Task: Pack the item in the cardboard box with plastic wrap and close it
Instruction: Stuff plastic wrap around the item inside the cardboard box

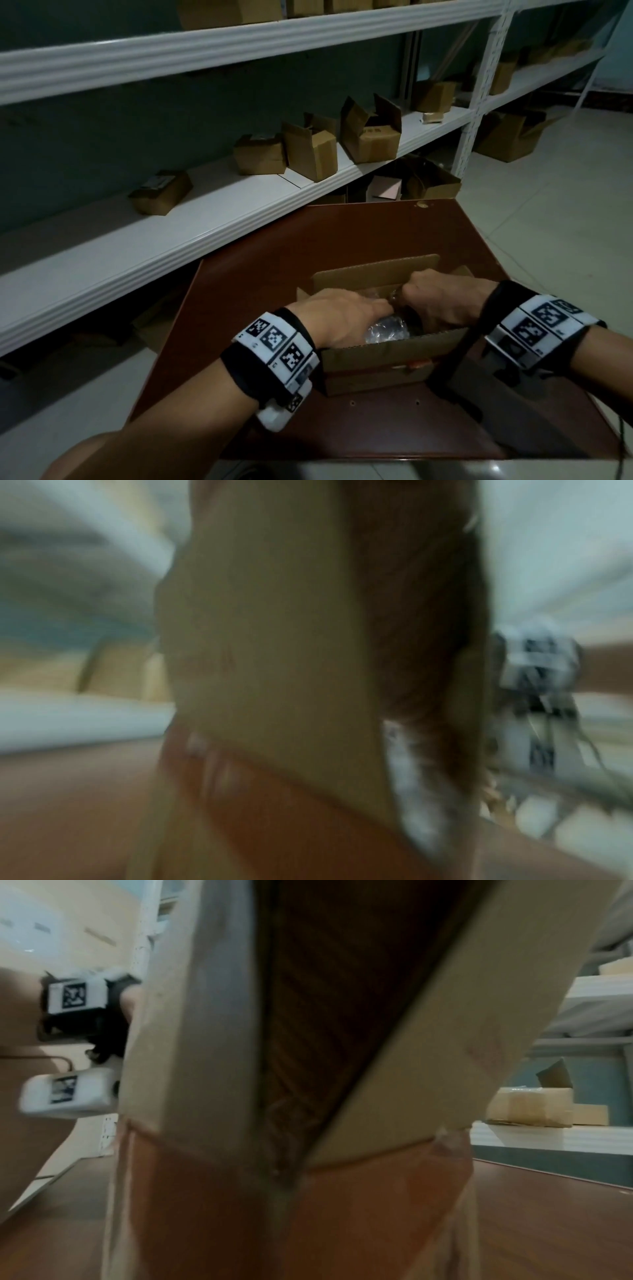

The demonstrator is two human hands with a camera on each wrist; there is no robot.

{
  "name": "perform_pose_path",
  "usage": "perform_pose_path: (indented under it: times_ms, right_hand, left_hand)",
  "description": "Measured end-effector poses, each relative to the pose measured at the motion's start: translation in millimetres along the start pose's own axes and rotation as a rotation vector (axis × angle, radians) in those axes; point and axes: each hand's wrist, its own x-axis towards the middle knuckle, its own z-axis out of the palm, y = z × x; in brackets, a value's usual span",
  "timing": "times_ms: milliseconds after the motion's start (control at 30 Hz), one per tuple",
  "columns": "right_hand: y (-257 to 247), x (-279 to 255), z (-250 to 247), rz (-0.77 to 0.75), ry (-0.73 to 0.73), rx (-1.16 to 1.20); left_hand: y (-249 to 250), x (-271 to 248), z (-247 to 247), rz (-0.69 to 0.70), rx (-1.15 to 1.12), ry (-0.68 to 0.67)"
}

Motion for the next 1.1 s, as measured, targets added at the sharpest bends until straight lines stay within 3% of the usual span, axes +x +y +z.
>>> perform_pose_path:
  times_ms: [167, 267, 333, 567, 800, 1100]
  right_hand:
    - [1.2, -4.1, 2.7, -0.013, 0.033, 0.055]
    - [1.4, -8.7, 2.9, -0.037, 0.052, 0.070]
    - [1.0, -12.5, 3.6, -0.030, 0.072, 0.049]
    - [-2.8, -22.3, -1.3, -0.038, 0.083, -0.023]
    - [2.7, -22.4, 5.7, -0.072, 0.121, 0.044]
    - [7.9, -24.9, 8.8, -0.097, 0.148, 0.066]
  left_hand:
    - [-9.1, -7.3, 7.1, 0.046, -0.137, 0.139]
    - [-11.1, -20.9, -13.5, 0.055, -0.313, 0.268]
    - [-14.4, -31.0, -28.3, 0.010, -0.310, 0.345]
    - [-1.7, -30.0, -30.1, -0.184, -0.022, 0.148]
    - [7.0, -22.0, -30.0, -0.217, 0.069, -0.009]
    - [30.8, -1.7, -26.8, -0.149, 0.264, -0.050]
